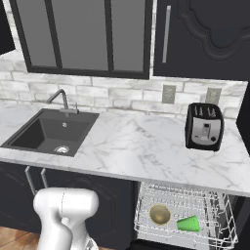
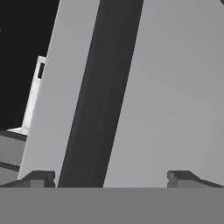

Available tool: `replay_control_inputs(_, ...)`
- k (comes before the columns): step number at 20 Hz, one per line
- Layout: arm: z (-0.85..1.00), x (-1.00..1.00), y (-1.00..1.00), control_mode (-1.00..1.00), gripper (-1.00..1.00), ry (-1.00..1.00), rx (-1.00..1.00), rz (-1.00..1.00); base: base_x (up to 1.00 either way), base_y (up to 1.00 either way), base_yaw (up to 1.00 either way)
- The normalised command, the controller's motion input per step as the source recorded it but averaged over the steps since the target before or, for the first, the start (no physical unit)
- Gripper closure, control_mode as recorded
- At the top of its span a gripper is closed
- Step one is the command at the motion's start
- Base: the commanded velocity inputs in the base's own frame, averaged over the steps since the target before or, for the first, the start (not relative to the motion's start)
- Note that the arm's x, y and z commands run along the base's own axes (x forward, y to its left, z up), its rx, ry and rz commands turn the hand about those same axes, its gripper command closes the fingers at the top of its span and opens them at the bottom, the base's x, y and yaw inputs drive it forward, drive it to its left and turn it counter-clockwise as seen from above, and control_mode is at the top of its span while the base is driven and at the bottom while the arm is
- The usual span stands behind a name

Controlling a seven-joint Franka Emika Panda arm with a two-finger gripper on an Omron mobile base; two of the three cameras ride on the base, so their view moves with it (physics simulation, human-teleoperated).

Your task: Pick up the cup and bowl from the counter, place them in the dishwasher, and close the dishwasher door.

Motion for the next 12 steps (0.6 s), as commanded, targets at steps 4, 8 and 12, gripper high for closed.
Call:
replay_control_inputs(4, -0.96, 0.0, -0.24, -1.0, -1.0, -0.04, -0.04, 0.05, 0.0, 0.0, 0.0)
replay_control_inputs(8, -0.87, 0.0, -0.2, -1.0, -1.0, -0.05, -0.05, 0.04, 0.0, 0.0, 0.0)
replay_control_inputs(12, -0.54, 0.25, -0.09, -1.0, -1.0, -0.08, 0.0, 0.03, 0.0, 0.0, 0.0)
